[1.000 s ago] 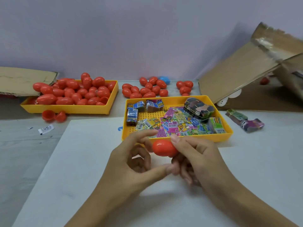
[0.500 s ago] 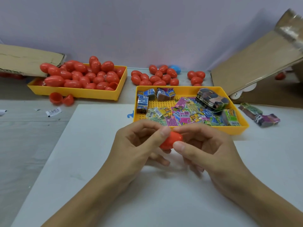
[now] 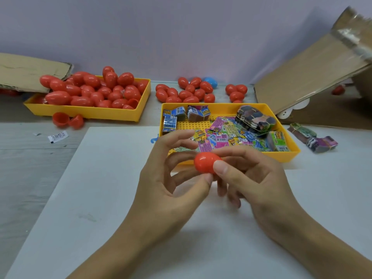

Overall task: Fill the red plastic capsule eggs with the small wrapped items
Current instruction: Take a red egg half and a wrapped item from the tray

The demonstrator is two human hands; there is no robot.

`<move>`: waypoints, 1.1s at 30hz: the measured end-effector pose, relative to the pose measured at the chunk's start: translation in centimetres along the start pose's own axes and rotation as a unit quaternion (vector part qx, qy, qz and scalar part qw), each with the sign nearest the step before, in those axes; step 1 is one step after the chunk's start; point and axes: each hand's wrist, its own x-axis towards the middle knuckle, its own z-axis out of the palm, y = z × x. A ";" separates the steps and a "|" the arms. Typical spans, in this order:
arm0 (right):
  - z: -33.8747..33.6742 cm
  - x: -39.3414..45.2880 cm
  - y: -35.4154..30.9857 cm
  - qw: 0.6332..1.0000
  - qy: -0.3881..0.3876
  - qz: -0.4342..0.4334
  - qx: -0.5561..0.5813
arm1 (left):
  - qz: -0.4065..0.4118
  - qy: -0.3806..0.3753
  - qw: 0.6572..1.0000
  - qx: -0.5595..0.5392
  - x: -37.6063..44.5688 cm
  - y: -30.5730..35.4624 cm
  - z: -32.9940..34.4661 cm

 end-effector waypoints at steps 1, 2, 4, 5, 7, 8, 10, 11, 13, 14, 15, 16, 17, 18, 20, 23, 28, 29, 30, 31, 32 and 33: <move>0.0 0.0 0.1 1.000 0.001 -0.005 -0.004 | -0.023 0.018 1.000 -0.004 0.0 0.2 -0.1; 0.0 0.0 0.2 1.000 0.004 -0.008 -0.009 | -0.055 0.032 0.998 -0.012 0.1 0.5 -0.2; 0.0 0.0 0.4 1.000 0.008 -0.014 -0.024 | -0.125 0.027 0.991 -0.027 0.4 0.9 -0.3; -0.1 0.0 0.5 0.999 0.007 -0.017 -0.034 | -0.156 0.015 0.987 -0.028 0.6 0.9 -0.3; -0.1 0.1 0.6 0.998 0.001 -0.024 -0.055 | -0.185 0.000 0.982 -0.030 0.9 0.9 -0.2; -0.1 0.0 0.7 0.998 -0.005 -0.028 -0.063 | -0.181 0.001 0.983 -0.033 0.9 0.9 -0.2; -0.1 0.1 0.7 0.997 -0.010 -0.033 -0.066 | -0.157 0.013 0.986 -0.046 0.9 1.0 -0.3; -0.1 0.1 0.7 0.998 -0.010 -0.030 -0.063 | -0.142 0.017 0.988 -0.057 0.8 1.0 -0.3; -0.2 0.1 0.6 0.999 -0.002 -0.011 -0.040 | -0.104 0.020 0.992 -0.069 0.8 0.8 -0.4; -0.2 0.2 0.4 1.000 0.006 0.005 -0.018 | -0.082 0.023 0.994 -0.062 0.7 0.7 -0.4; -0.2 0.3 0.2 1.000 0.011 0.027 0.003 | -0.066 0.023 0.996 -0.053 0.6 0.6 -0.3; -0.1 0.4 0.0 0.999 0.015 0.043 0.014 | -0.053 0.018 0.997 -0.043 0.6 0.5 -0.3; -0.1 0.4 -0.1 0.998 0.016 0.057 0.013 | -0.041 0.009 0.999 -0.033 0.6 0.4 -0.2; 0.0 0.5 -0.1 0.998 0.016 0.068 0.005 | -0.027 -0.005 0.999 -0.023 0.5 0.4 -0.2; 0.1 0.5 -0.2 0.997 0.018 0.078 -0.015 | -0.003 -0.032 0.999 -0.003 0.4 0.2 -0.1; 0.1 0.4 -0.1 0.998 0.015 0.058 -0.016 | 0.009 -0.047 0.999 0.001 0.5 0.0 -0.2; 0.0 0.0 0.0 1.000 0.006 0.016 -0.005 | -0.061 0.032 0.997 -0.023 0.4 0.2 -0.3; 0.0 -0.1 0.0 1.000 0.007 0.014 -0.005 | -0.094 0.050 0.993 -0.043 0.5 0.3 -0.3; 0.0 -0.1 0.1 1.000 0.009 0.013 -0.005 | -0.123 0.056 0.989 -0.060 0.6 0.4 -0.4; 0.0 -0.1 0.1 1.000 0.012 0.013 -0.009 | -0.143 0.050 0.986 -0.068 0.7 0.5 -0.4; -0.1 -0.1 0.3 1.000 0.014 0.011 -0.017 | -0.156 0.039 0.985 -0.068 0.8 0.5 -0.4; -0.1 -0.1 0.3 0.999 0.014 0.006 -0.031 | -0.166 0.027 0.983 -0.069 0.9 0.6 -0.4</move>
